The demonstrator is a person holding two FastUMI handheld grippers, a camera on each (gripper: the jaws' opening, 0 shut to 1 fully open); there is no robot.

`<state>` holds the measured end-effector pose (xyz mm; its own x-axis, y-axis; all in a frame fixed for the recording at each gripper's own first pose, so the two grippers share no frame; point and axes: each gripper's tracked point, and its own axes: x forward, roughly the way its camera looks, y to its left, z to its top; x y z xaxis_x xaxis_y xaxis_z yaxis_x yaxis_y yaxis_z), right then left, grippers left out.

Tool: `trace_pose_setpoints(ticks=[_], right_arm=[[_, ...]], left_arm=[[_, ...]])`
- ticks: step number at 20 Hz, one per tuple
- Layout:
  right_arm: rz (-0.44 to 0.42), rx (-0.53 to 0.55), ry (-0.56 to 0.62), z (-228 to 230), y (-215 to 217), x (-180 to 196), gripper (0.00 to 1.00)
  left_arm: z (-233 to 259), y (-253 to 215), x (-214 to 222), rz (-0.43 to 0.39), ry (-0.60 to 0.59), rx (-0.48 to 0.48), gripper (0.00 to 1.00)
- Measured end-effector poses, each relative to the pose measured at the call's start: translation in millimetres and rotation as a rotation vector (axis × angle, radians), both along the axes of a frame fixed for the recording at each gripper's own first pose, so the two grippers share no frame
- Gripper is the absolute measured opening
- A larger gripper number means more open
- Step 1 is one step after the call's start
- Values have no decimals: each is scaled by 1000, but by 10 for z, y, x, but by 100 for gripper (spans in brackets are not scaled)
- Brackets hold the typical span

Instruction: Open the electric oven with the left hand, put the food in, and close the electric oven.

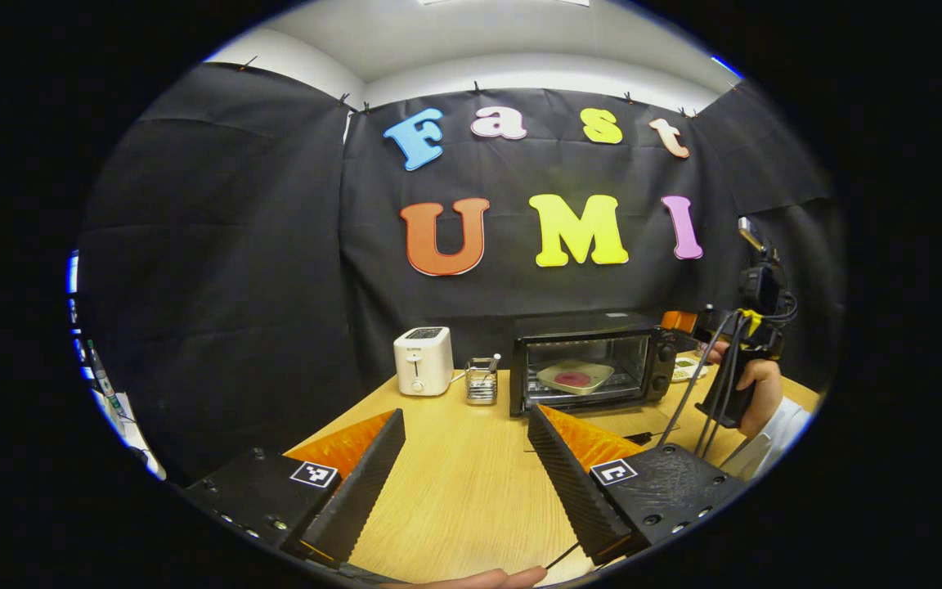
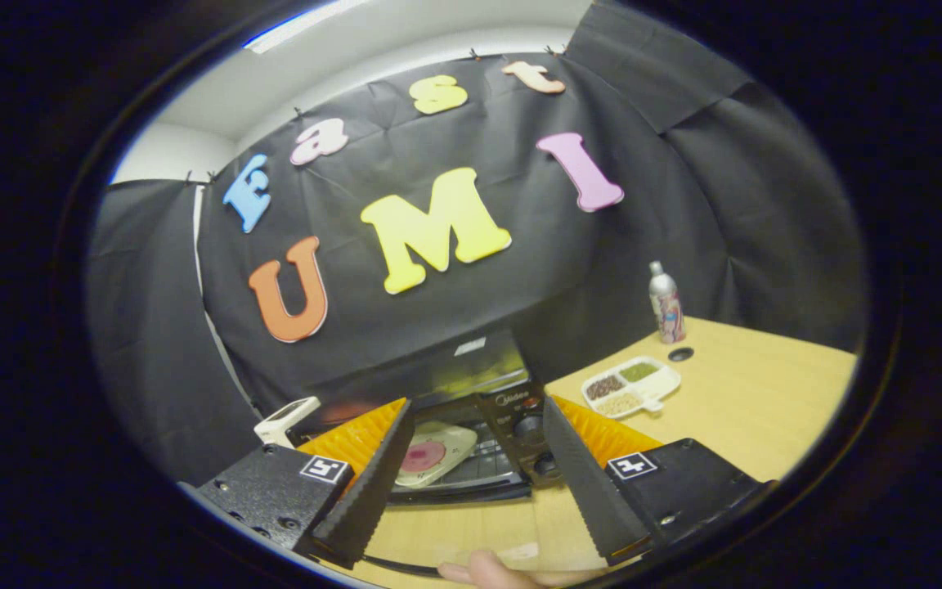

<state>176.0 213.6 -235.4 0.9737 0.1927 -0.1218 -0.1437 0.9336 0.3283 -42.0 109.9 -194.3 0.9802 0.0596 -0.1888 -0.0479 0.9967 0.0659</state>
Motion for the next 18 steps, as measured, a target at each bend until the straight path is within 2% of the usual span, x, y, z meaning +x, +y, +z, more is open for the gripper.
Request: trace_pose_setpoints(ticks=[3, 5, 10, 15, 18], right_arm=[[-98, -93, -59, 375, -501, -220, 95], [-102, -132, -119, 630, -627, -372, 96], [-114, -234, -182, 1147, -1003, -833, 96], [-153, -232, -285, 1685, -1315, -1255, 96], [-154, -247, -321, 1827, -1432, -1475, 96]], left_arm=[[15, -189, 38, -26, 13, -5, 96], [18, -297, 75, -41, 24, -18, 96], [-109, -611, 232, -80, 66, -38, 96], [-494, -891, 380, -116, 150, -7, 96], [-761, -1063, 480, -141, 205, 2, 96]])
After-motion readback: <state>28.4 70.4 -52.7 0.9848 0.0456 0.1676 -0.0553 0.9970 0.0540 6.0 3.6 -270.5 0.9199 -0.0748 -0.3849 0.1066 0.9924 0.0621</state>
